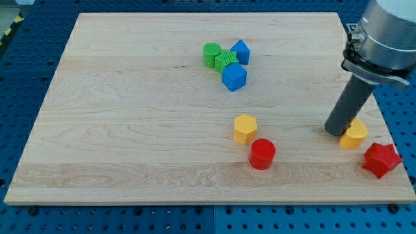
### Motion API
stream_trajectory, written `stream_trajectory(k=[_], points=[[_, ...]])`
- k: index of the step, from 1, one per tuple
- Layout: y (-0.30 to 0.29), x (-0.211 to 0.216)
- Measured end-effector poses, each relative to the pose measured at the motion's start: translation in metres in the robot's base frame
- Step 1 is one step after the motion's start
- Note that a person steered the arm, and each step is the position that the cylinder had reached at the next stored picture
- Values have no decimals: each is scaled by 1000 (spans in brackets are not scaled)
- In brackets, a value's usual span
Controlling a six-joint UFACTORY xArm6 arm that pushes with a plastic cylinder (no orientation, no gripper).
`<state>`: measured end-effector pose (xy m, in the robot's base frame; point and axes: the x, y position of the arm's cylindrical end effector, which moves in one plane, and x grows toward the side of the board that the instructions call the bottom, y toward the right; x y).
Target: Move your arm to the right of the red circle
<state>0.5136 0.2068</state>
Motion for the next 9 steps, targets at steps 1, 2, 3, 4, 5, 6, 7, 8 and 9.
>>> stream_trajectory(k=[1,2,3,4,5,6,7,8,9], points=[[13,1],[29,1],[32,1],[21,-3],[-7,-26],[-22,-21],[-35,-11],[-37,-11],[-40,-11]])
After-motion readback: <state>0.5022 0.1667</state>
